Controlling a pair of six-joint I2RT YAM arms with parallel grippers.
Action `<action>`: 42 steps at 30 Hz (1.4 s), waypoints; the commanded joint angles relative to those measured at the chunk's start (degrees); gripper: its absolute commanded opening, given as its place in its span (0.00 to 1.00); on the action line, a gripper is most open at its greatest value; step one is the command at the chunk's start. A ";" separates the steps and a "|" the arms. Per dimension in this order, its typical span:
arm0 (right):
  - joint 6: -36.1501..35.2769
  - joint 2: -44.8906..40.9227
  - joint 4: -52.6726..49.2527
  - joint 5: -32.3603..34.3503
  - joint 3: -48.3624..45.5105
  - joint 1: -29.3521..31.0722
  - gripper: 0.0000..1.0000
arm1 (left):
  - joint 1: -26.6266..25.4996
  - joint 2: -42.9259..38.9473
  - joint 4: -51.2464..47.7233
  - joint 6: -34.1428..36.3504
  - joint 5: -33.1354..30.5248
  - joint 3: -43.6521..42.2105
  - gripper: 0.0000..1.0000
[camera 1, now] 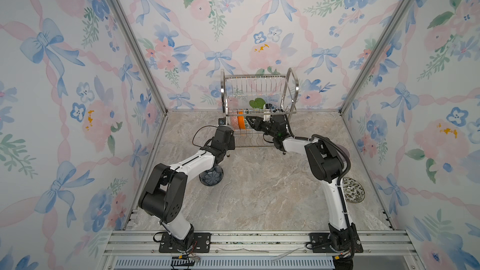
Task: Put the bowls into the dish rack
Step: 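Lower the green-leaf bowl upright beside the white bowl and open the right gripper, then withdraw the right gripper from the rack toward the lilac bowl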
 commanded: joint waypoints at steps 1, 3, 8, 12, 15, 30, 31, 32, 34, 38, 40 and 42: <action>-0.14 -4.80 4.50 1.33 -4.35 0.11 0.47 | -0.70 0.02 -2.56 2.60 0.17 0.57 0.02; -0.05 -6.19 5.53 1.83 -6.81 0.39 0.49 | -0.70 0.01 -2.64 2.43 0.44 0.61 0.04; 0.22 -10.09 8.64 2.72 -13.69 1.08 0.53 | -0.93 -0.40 -2.81 1.99 0.66 0.74 0.14; -0.31 -13.44 9.69 3.16 -18.84 1.96 0.60 | -0.91 -1.21 -2.86 1.73 0.45 0.60 0.24; -2.28 -16.92 8.73 3.86 -22.45 2.88 0.66 | -0.93 -1.99 -2.80 1.47 0.18 0.44 0.35; -18.71 -33.01 -13.74 13.42 -29.44 10.70 0.96 | -1.14 -9.42 -4.99 -0.10 -3.25 -1.94 0.98; -21.17 -34.53 -16.51 15.59 -29.79 11.87 0.96 | -1.19 -10.48 -5.30 -0.28 -3.41 -2.29 0.98; -23.03 -35.75 -18.92 17.56 -30.05 12.82 0.97 | -1.22 -11.45 -5.50 -0.50 -3.59 -2.62 0.98; -26.18 -38.97 -24.09 21.26 -30.86 14.56 0.97 | -1.61 -14.14 -5.96 -0.82 -3.94 -3.65 0.98; -30.14 -45.00 -34.35 31.21 -33.05 16.96 0.97 | -3.00 -19.57 -6.11 -0.69 -4.32 -5.80 0.98; -30.92 -48.43 -40.33 38.39 -34.28 17.88 0.97 | -4.33 -21.71 -6.06 -0.26 -4.49 -6.32 0.98; -31.18 -51.85 -45.46 45.43 -35.90 18.48 0.96 | -6.25 -22.79 -5.83 0.24 -4.42 -6.32 0.98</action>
